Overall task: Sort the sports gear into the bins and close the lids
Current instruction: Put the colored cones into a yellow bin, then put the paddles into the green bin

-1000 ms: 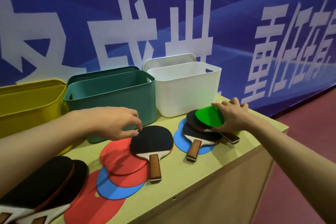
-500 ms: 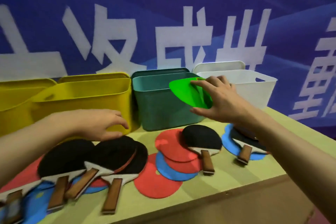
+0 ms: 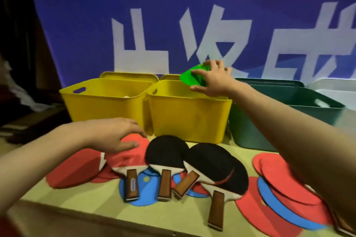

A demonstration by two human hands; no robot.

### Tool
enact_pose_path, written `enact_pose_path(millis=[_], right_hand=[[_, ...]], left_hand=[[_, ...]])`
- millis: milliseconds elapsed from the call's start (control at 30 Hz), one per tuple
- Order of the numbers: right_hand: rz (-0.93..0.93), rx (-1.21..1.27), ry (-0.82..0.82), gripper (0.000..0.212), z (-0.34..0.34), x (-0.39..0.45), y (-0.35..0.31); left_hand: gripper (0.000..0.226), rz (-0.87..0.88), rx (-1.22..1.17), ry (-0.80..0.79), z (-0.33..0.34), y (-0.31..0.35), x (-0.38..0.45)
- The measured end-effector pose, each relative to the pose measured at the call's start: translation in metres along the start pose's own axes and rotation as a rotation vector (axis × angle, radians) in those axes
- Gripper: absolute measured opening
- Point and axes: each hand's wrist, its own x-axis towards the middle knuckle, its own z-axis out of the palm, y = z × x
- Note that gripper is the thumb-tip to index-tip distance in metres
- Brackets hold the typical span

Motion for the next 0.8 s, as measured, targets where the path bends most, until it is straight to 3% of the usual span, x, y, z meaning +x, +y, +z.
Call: enact_pose_path(millis=[100, 233, 367, 533, 800], right_hand=[[0.008, 0.037, -0.124, 0.073, 0.021, -0.007, -0.003], [-0.030, 0.097, -0.050, 0.055, 0.024, -0.075, 0.010], [0.038, 0.077, 0.004, 0.051, 0.013, -0.178, 0.055], [0.276, 0.058, 0.028, 0.046, 0.002, -0.309, 0.136], [0.912, -0.123, -0.146, 0.061, -0.005, -0.465, 0.241]], left_hand=[[0.044, -0.007, -0.018, -0.008, 0.010, -0.005, 0.000], [0.044, 0.070, -0.028, 0.010, 0.017, 0.016, 0.027], [0.045, 0.223, -0.048, 0.044, 0.020, 0.062, 0.072], [0.046, 0.373, -0.014, 0.053, 0.021, 0.135, 0.125], [0.064, 0.484, 0.018, -0.036, 0.021, 0.226, 0.185]])
